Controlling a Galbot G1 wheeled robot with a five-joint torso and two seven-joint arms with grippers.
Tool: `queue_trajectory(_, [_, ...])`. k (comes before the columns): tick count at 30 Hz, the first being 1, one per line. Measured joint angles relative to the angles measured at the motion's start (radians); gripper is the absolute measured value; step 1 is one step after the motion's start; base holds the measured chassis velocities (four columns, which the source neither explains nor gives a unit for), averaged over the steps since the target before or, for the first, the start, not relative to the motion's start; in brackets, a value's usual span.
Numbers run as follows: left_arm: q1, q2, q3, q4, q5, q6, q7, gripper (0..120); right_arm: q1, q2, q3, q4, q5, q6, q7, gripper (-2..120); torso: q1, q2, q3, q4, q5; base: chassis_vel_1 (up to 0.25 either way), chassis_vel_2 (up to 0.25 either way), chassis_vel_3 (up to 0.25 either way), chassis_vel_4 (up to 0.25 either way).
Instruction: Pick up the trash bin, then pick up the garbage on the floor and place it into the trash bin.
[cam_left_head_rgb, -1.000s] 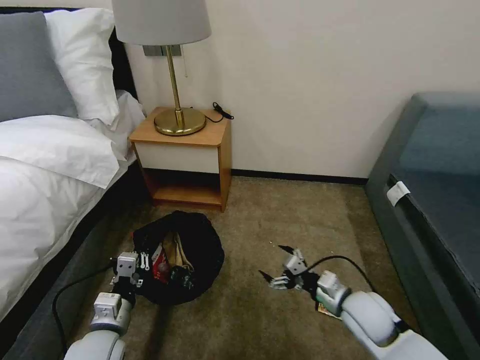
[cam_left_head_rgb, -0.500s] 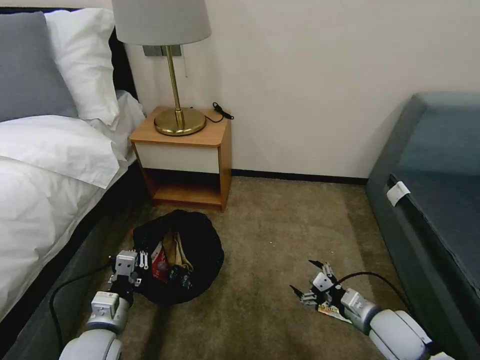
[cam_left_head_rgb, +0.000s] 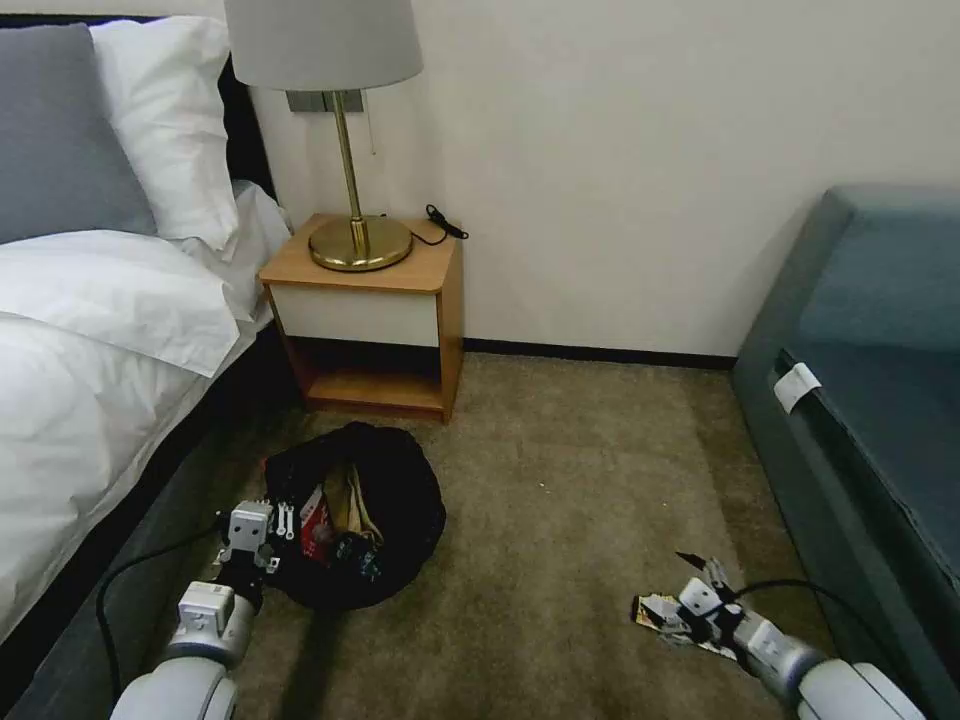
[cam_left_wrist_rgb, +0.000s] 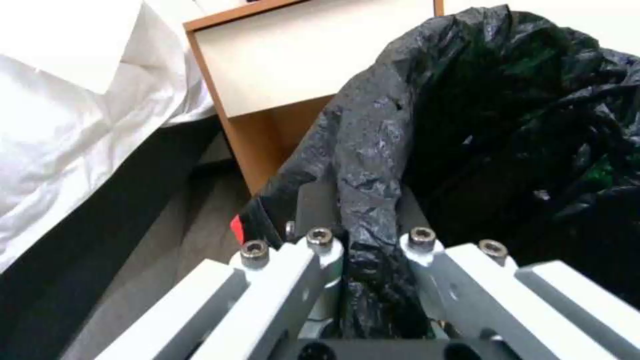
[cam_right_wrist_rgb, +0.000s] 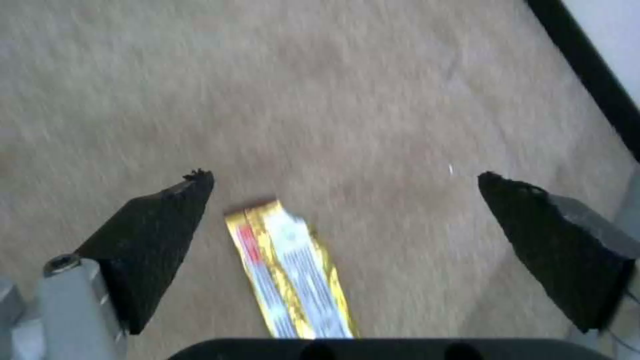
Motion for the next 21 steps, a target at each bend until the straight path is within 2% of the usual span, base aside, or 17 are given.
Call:
queue_trajectory(5, [-0.002, 0.016, 0.002, 0.009, -0.007, -0.003, 0.001, 4, -0.079, -0.007, 0.072, -0.015, -0.036, 0.015, -0.002, 100, 0.0, 0.0, 0.0, -0.0001, -0.0001, 0.0, 0.0, 0.0, 0.0])
queue_trajectory(21, [-0.025, 0.046, 0.02, 0.021, -0.019, 0.006, 0.002, 4, -0.165, 0.01, 0.171, -0.083, -0.1, 0.057, -0.001, 100, 0.0, 0.0, 0.0, -0.0002, 0.0, 0.0, 0.0, 0.0, 0.0])
